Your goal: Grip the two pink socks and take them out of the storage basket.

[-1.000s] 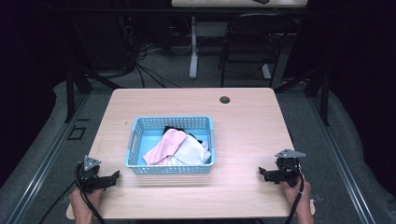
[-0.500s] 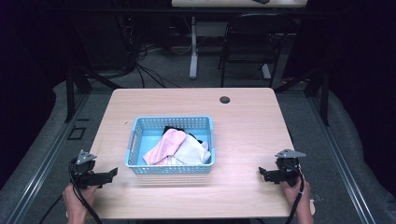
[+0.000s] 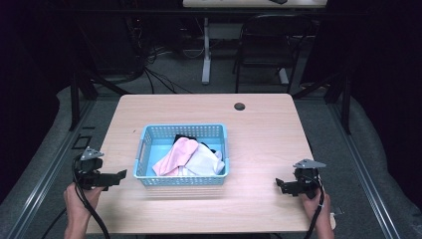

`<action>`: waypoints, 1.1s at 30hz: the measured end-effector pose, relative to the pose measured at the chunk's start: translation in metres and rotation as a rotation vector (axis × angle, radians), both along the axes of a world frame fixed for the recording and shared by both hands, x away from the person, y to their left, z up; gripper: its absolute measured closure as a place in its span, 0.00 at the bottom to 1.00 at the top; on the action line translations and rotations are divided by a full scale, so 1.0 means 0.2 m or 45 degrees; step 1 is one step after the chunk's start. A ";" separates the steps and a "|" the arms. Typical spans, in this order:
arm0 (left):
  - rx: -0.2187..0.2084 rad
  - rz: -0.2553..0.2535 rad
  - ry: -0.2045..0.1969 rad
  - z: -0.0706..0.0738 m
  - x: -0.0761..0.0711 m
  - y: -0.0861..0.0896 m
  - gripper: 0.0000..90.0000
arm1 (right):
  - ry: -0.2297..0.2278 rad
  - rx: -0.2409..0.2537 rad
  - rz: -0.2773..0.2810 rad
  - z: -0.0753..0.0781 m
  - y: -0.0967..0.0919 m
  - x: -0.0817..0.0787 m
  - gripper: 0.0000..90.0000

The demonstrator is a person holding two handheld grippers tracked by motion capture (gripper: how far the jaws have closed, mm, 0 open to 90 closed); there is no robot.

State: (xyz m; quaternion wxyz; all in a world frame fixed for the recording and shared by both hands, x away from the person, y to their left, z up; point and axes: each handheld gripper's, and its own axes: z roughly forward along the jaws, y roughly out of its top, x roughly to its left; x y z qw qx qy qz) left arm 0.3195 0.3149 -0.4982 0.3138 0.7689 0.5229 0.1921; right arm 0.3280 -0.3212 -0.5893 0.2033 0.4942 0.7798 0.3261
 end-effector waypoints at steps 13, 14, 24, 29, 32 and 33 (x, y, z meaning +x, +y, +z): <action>0.032 -0.070 0.006 0.19 0.05 -0.07 0.00 | 0.000 0.000 0.000 0.00 0.00 0.00 0.00; 0.045 -0.089 0.011 0.20 0.06 -0.08 0.00 | 0.000 0.000 0.000 0.00 0.00 0.00 0.00; 0.071 -0.210 0.029 0.31 0.15 -0.24 0.00 | -0.002 0.004 -0.002 0.00 0.00 0.00 0.00; 0.080 -0.261 0.051 0.33 0.20 -0.33 0.00 | -0.004 0.005 -0.001 0.00 0.00 0.00 0.00; 0.091 -0.294 0.074 0.33 0.23 -0.37 0.00 | -0.004 0.005 -0.001 0.00 0.00 0.00 0.00; 0.103 -0.307 0.087 0.33 0.24 -0.40 0.00 | -0.003 0.004 -0.001 0.00 0.00 0.00 0.00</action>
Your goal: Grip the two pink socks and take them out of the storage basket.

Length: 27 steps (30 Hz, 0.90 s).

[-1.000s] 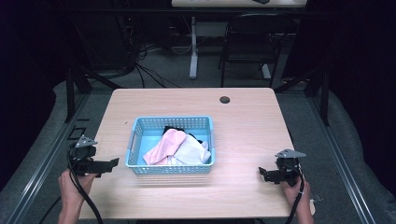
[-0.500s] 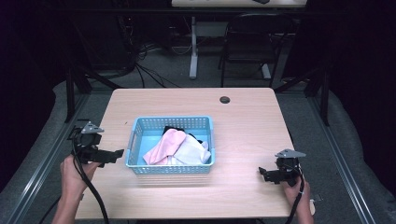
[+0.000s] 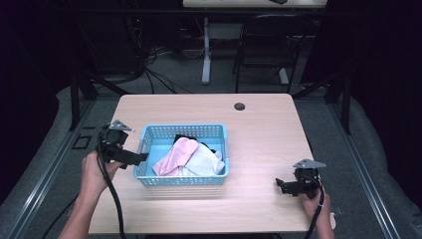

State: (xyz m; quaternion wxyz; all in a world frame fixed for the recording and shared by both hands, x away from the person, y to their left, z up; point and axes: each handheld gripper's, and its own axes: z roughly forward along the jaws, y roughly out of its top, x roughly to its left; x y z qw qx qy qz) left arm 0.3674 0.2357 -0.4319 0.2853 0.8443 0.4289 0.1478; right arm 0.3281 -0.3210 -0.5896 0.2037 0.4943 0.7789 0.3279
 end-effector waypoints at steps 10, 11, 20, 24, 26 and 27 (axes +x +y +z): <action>0.026 -0.106 0.154 -0.09 0.16 -0.21 0.00 | 0.004 0.000 -0.001 0.00 0.00 0.00 0.00; 0.028 -0.109 0.162 -0.10 0.17 -0.23 0.00 | 0.004 -0.001 0.000 0.00 0.00 0.00 0.00; 0.050 -0.136 0.292 -0.24 0.27 -0.35 0.13 | 0.004 -0.001 0.001 0.00 0.00 0.00 0.00; 0.060 -0.121 0.330 -0.29 0.29 -0.37 0.19 | 0.003 -0.001 0.002 0.00 0.00 0.00 0.00; 0.049 -0.118 0.351 -0.32 0.31 -0.38 0.34 | 0.003 -0.001 0.002 0.00 0.00 0.00 0.00; 0.052 -0.123 0.360 -0.32 0.31 -0.38 0.34 | 0.003 -0.001 0.002 0.00 0.00 0.00 0.00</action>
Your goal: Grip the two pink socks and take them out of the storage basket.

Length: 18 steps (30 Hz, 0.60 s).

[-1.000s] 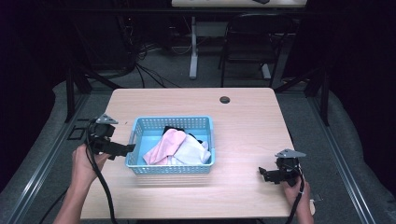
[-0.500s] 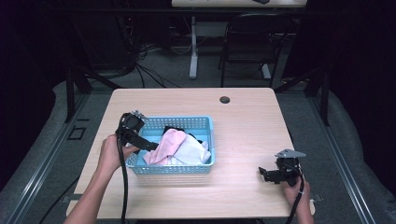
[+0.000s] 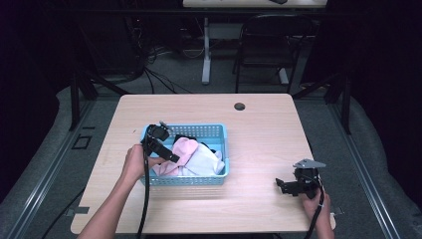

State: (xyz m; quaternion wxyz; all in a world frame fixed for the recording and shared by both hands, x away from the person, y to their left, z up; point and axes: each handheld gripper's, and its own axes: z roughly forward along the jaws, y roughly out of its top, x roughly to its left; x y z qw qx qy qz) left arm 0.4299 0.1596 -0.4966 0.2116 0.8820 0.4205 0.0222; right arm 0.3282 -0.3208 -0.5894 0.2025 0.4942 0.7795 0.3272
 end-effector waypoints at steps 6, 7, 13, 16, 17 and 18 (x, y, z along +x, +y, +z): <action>0.053 -0.010 0.085 -0.05 0.04 -0.04 0.59 | 0.000 0.000 0.000 0.00 0.00 0.00 0.00; 0.053 -0.010 0.085 -0.05 0.04 -0.04 0.62 | 0.000 0.000 0.000 0.00 0.00 0.00 0.00; 0.108 -0.054 0.095 -0.05 0.04 -0.08 0.87 | 0.001 0.000 0.000 0.00 0.00 0.00 0.00; 0.118 -0.066 0.095 -0.04 0.04 -0.09 0.93 | 0.001 0.000 0.000 0.00 0.00 0.00 0.00; 0.123 -0.066 0.095 -0.04 0.04 -0.09 0.95 | 0.001 -0.001 0.000 0.00 0.00 0.00 0.00; 0.131 -0.078 0.094 -0.04 0.04 -0.09 0.95 | 0.001 -0.001 0.000 0.00 0.00 0.00 0.00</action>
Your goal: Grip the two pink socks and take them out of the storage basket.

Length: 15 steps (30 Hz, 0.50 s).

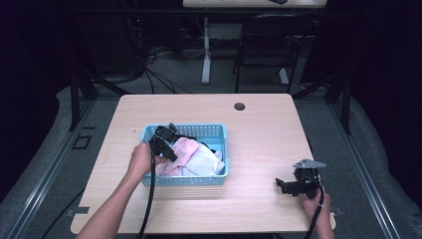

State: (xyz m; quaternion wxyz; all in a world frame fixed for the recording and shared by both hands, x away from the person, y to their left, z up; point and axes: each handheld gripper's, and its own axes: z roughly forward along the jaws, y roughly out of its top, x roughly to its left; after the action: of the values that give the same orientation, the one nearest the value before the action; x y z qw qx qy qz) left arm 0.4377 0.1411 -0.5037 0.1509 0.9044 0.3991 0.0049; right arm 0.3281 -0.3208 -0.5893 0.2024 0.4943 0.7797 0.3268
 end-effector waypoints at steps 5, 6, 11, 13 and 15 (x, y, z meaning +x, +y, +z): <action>0.000 -0.009 0.007 0.02 0.00 -0.01 0.96 | 0.000 0.000 0.000 0.00 0.00 0.00 0.00; 0.012 -0.016 0.007 0.03 0.00 -0.02 0.96 | 0.000 0.000 0.000 0.00 0.00 0.00 0.00; 0.001 -0.041 0.017 0.07 0.00 -0.03 0.96 | 0.001 0.000 0.001 0.00 0.00 0.00 0.00; -0.001 -0.045 0.010 0.10 0.00 -0.03 0.96 | 0.000 0.000 0.001 0.00 0.00 0.00 0.00; 0.006 -0.045 0.002 0.11 0.00 -0.03 0.96 | -0.001 0.000 0.001 0.00 0.00 0.00 0.00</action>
State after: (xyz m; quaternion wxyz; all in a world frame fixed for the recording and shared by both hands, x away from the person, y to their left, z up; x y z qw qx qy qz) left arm 0.4382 0.1351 -0.4822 0.1487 0.9116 0.3833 0.0026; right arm 0.3282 -0.3209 -0.5893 0.2025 0.4938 0.7799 0.3270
